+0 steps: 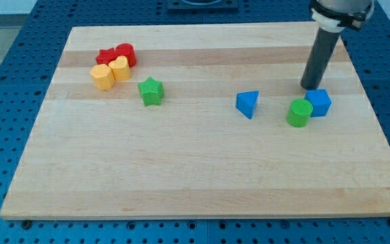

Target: Move the blue cube right to the green circle

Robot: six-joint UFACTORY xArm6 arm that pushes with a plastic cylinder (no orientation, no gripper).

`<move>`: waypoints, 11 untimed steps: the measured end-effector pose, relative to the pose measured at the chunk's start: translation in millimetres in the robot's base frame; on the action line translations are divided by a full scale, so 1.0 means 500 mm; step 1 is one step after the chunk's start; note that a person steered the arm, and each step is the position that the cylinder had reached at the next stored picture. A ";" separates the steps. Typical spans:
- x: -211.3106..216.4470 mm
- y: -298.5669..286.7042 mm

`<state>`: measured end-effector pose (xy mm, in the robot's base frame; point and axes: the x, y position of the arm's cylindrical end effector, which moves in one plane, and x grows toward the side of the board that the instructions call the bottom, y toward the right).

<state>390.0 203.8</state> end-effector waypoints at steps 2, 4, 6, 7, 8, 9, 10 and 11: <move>-0.041 0.155; 0.007 0.164; 0.056 0.123; 0.080 0.086; 0.089 0.031; 0.133 -0.070; 0.175 -0.200; 0.217 -0.347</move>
